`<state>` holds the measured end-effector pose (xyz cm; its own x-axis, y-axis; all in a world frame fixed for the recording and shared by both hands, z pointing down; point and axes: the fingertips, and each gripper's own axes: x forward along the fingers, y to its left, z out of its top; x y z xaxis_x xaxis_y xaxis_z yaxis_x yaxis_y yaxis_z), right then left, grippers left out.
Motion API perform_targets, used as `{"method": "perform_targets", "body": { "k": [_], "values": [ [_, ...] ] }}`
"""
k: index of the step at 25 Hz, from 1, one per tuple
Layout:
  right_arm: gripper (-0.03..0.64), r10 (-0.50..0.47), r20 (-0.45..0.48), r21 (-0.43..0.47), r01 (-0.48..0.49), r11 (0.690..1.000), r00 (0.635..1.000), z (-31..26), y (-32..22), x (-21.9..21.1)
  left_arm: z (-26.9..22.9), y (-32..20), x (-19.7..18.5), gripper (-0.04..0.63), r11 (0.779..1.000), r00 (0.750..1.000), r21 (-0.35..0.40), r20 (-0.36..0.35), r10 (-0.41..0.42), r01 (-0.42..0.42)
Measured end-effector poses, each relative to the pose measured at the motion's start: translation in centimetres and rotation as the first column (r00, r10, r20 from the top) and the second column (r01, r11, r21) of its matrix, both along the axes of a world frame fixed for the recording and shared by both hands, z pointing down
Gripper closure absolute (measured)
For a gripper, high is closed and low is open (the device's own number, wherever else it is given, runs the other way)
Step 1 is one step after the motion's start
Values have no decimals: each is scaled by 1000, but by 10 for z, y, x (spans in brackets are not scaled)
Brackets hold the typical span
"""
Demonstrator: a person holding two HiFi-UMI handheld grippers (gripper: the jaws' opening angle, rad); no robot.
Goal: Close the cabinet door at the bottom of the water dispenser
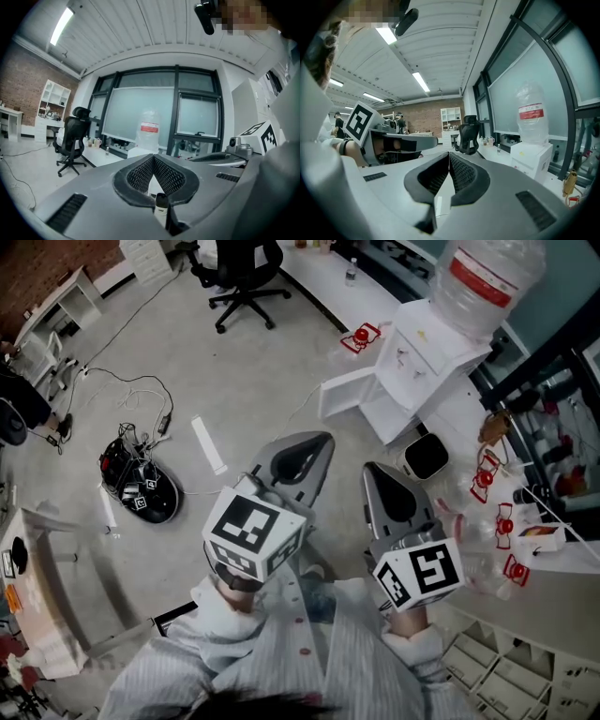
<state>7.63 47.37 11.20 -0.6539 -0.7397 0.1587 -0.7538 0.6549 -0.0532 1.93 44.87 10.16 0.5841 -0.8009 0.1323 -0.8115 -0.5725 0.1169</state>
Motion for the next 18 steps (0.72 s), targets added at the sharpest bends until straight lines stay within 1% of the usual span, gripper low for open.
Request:
{"method": "perform_targets", "body": {
  "k": [4,11,18],
  "values": [
    [603,29,-17,-2,-29,1000,999,0,-44,-16,-1,-44,-20,584,1000,1000,-4,3,12,-12],
    [603,81,-22,3,-81,997,996,-3,-118,-47,-2,-118,-68,584,1000,999,-5,23,28,-28],
    [603,134,-15,-8,-134,991,991,6,-170,-79,6,-167,-110,584,998,996,-5,57,63,-63]
  ]
}}
